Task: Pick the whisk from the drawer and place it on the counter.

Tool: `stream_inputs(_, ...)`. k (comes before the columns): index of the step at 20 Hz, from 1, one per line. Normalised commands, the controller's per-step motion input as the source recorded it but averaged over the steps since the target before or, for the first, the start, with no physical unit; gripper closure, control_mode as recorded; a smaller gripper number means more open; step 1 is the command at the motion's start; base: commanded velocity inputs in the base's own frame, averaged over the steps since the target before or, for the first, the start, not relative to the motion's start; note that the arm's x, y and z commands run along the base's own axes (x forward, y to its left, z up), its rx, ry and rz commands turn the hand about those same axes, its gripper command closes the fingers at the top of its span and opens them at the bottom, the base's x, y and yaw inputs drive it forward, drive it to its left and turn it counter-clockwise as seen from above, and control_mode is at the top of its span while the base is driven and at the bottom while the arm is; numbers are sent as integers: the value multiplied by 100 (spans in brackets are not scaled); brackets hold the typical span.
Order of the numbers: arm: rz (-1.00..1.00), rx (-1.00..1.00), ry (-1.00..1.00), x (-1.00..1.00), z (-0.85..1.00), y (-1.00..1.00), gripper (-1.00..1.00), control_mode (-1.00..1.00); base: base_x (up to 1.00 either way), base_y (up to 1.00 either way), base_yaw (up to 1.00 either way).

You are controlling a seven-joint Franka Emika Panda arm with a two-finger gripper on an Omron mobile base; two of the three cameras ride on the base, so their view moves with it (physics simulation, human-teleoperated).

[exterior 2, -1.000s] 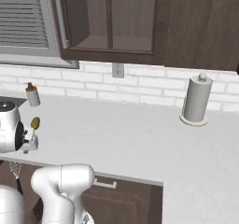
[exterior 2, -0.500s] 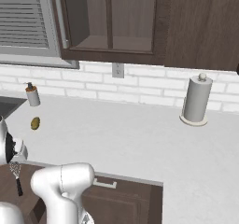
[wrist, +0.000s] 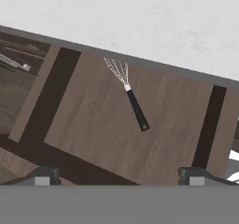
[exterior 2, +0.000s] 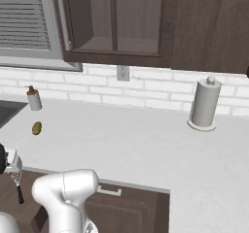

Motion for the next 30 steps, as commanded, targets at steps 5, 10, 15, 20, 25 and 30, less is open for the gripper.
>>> stream_inputs(5,-20,0,0,0,-14,0,-100,-100,0,0,0)
stream_inputs(10,-6,0,0,1,-27,0,-100,-100,0,0,0)
stream_inputs(15,0,0,4,10,-41,1,-100,-100,0,0,0)
stream_inputs(20,0,0,2,11,-42,14,-100,-100,0,0,0)
stream_inputs(25,0,-2,0,15,-23,26,-100,-100,0,0,0)
stream_inputs(30,0,-3,2,27,-17,25,-100,-100,0,0,0)
